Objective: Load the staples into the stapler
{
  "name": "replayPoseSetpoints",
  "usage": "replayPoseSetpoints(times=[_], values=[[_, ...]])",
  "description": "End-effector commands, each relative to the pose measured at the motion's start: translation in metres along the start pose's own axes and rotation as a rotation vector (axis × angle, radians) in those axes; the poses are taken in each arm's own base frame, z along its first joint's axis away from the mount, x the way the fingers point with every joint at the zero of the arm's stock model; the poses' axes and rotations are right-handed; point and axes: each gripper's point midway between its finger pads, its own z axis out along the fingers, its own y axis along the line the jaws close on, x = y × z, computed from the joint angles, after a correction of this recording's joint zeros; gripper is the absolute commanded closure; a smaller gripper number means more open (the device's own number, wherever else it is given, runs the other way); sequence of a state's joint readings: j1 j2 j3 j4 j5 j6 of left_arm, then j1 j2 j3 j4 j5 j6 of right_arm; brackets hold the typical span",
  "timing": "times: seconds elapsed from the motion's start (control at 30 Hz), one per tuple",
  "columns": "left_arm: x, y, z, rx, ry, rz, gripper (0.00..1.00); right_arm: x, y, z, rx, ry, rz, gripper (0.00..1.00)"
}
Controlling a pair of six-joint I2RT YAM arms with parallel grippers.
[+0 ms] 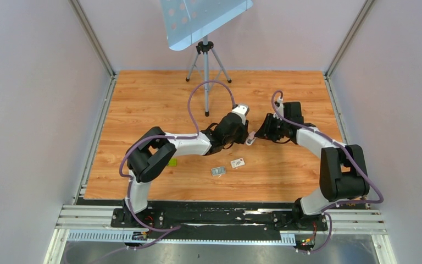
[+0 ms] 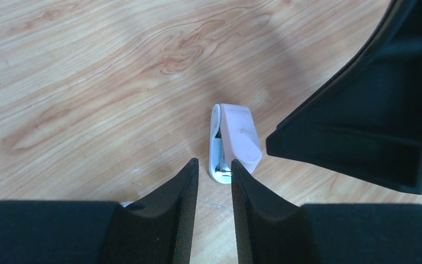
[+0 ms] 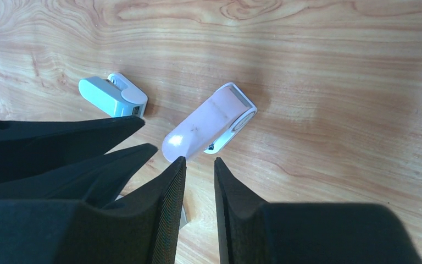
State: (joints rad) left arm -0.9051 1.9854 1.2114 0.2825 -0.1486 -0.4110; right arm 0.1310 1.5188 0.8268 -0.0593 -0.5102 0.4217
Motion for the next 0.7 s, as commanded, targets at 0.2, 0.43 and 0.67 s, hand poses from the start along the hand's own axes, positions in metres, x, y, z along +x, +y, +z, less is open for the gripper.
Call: replayPoseSetpoints(times=[0.2,0.43,0.67], values=[[-0.024,-0.008,-0.007,0.017,-0.034,-0.019,0.67,0.007,-0.006,0.01,0.022,0.017,0.011,0.69],[-0.023,-0.009,-0.003,0.033,-0.029,-0.019,0.66,0.004,-0.003,0.011,0.018,0.011,0.033,0.67],[-0.013,-0.009,0.004,0.035,-0.006,-0.012,0.68,0.008,-0.002,0.018,0.018,0.028,0.044,0.66]])
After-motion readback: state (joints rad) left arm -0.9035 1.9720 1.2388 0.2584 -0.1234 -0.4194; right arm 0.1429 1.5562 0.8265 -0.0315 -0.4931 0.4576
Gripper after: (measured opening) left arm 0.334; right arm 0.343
